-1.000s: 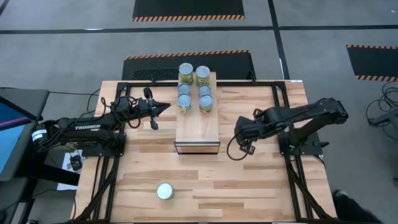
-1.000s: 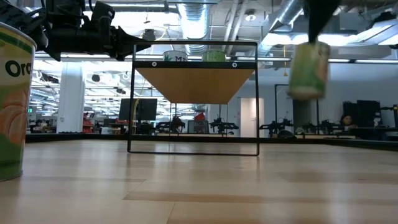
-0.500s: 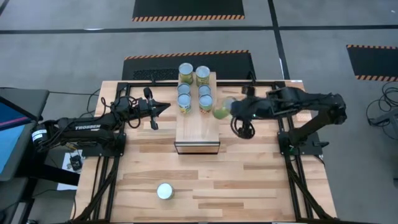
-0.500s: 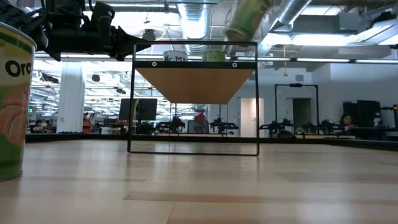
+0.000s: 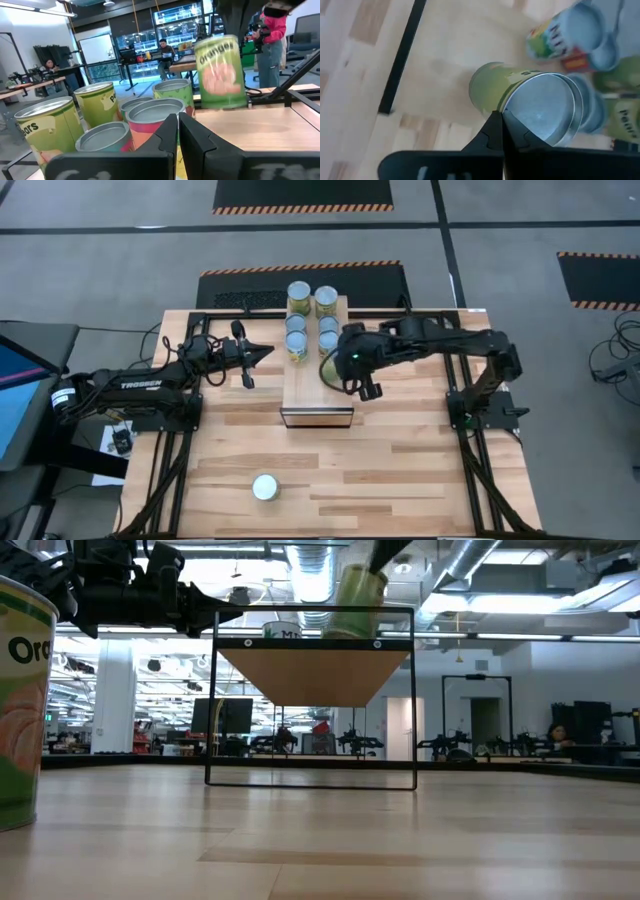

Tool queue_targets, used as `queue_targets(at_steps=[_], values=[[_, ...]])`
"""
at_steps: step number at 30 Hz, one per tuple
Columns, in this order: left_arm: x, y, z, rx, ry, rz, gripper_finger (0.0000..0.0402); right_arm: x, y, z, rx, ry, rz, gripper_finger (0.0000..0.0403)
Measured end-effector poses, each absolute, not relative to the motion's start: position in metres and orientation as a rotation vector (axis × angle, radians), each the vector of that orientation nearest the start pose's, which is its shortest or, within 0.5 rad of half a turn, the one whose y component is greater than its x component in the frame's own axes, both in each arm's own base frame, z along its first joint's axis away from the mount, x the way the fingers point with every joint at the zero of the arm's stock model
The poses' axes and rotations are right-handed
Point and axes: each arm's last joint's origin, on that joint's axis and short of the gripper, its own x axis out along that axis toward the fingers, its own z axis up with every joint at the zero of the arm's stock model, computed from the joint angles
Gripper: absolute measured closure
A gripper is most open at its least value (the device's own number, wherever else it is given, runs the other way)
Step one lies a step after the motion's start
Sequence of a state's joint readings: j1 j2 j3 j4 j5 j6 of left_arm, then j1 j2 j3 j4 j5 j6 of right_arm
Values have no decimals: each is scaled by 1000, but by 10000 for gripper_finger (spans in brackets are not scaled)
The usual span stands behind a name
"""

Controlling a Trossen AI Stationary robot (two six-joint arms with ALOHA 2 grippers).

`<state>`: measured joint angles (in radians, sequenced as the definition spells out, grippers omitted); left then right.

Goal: Pick and place cans onto a shelf
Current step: Put the top large canned oranges on the shelf

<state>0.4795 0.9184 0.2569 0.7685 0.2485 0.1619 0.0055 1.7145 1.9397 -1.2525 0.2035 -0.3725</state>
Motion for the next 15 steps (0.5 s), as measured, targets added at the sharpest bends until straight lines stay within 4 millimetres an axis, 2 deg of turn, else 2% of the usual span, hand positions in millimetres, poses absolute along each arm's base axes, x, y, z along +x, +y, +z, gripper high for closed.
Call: queue_targets(at_steps=[15], values=[[168,79,220,200,-81,238,395,350,1,377,-427,1158,123,393]])
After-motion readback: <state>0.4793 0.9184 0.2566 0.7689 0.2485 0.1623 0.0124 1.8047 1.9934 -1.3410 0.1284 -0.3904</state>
